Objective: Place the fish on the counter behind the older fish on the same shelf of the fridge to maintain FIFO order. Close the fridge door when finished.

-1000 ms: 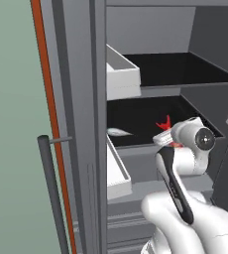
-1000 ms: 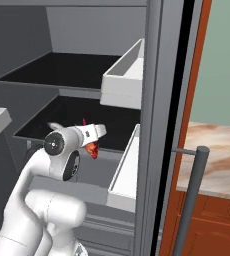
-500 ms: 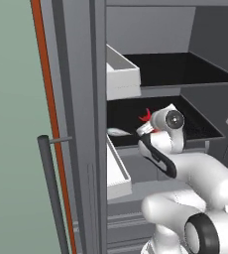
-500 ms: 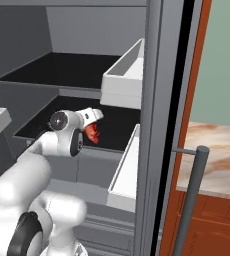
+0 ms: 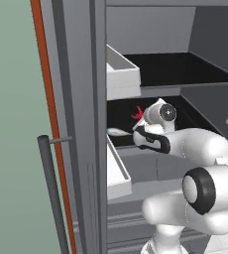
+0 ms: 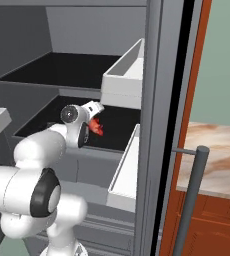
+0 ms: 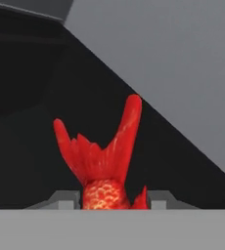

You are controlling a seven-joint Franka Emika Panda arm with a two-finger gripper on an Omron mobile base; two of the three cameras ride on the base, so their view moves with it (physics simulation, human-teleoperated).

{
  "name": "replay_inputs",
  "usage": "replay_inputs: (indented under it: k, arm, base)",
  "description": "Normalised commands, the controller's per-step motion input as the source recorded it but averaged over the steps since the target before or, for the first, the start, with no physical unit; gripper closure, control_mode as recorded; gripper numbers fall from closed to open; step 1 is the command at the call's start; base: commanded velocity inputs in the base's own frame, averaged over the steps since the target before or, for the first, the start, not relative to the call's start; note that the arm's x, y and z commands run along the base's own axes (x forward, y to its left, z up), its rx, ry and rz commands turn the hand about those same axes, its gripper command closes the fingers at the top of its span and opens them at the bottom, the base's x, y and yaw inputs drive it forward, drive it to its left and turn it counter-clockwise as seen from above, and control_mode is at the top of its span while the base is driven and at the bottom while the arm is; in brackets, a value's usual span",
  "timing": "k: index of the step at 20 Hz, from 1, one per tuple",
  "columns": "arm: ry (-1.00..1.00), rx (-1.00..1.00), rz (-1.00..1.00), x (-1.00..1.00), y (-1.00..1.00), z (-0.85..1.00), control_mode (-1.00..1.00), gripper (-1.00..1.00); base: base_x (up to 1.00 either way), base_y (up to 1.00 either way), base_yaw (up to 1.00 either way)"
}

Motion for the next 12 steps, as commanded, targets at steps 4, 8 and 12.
replay_inputs:
  k: [4,8,12]
  arm:
    - [0.0,-0.11,0.14,0.17,0.03,-0.08,-1.0,1.0]
    - [0.04,-0.09,0.1,0.41,0.02,0.0,-1.0,1.0]
    - [0.11,-0.09,0.11,0.44,0.03,-0.09,-1.0,1.0]
  base:
    - [0.0,0.0,0.0]
    - [0.0,0.0,0.0]
    - [0.0,0.0,0.0]
